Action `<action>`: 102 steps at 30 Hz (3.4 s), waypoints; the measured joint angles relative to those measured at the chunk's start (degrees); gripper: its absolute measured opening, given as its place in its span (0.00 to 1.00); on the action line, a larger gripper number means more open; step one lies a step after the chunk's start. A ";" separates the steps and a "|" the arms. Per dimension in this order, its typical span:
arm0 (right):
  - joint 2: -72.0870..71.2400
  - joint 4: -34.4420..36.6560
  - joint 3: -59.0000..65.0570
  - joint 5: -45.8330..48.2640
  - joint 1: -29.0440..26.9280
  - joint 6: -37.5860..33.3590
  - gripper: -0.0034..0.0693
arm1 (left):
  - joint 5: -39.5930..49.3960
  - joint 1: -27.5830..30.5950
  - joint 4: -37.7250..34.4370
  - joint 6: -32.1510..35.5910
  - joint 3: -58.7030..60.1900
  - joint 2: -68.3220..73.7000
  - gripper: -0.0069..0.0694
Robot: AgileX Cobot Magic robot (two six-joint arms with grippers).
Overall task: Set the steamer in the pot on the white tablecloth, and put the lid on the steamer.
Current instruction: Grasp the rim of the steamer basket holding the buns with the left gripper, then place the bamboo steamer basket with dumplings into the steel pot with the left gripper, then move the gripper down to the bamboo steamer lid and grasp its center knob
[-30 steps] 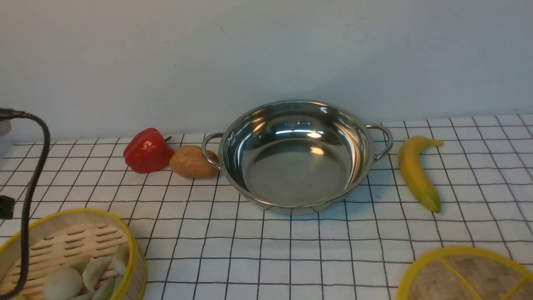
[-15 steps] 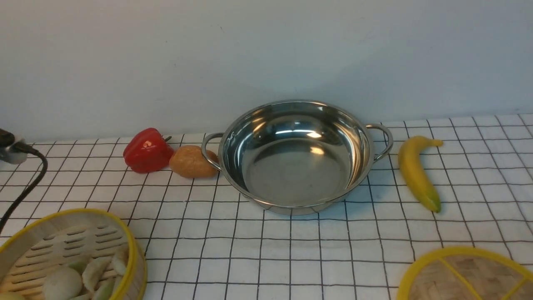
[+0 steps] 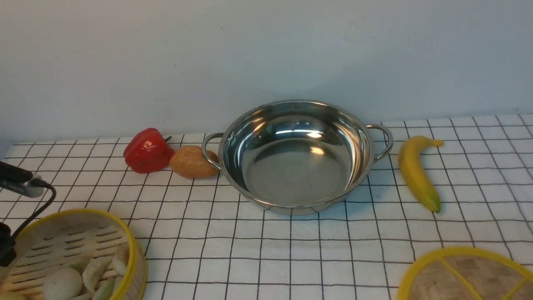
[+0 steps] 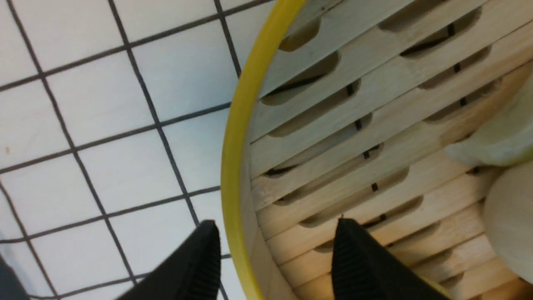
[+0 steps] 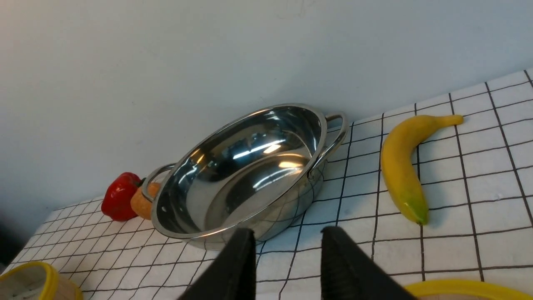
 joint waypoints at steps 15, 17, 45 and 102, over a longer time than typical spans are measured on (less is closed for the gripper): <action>0.00 1.65 0.00 0.13 0.00 -3.27 0.38 | -7.77 0.00 2.76 -1.02 0.00 6.03 0.46; 0.00 1.72 0.00 0.02 0.00 -3.30 0.38 | -7.89 0.00 2.16 -1.08 -0.09 6.06 0.32; 0.00 2.05 -0.11 0.02 0.00 -3.34 0.38 | 16.81 -18.72 -10.30 -31.58 -34.30 9.25 0.15; 1.62 3.33 -0.11 -3.07 6.62 -7.97 0.38 | 17.40 -41.69 -6.89 -39.64 -73.82 22.22 0.79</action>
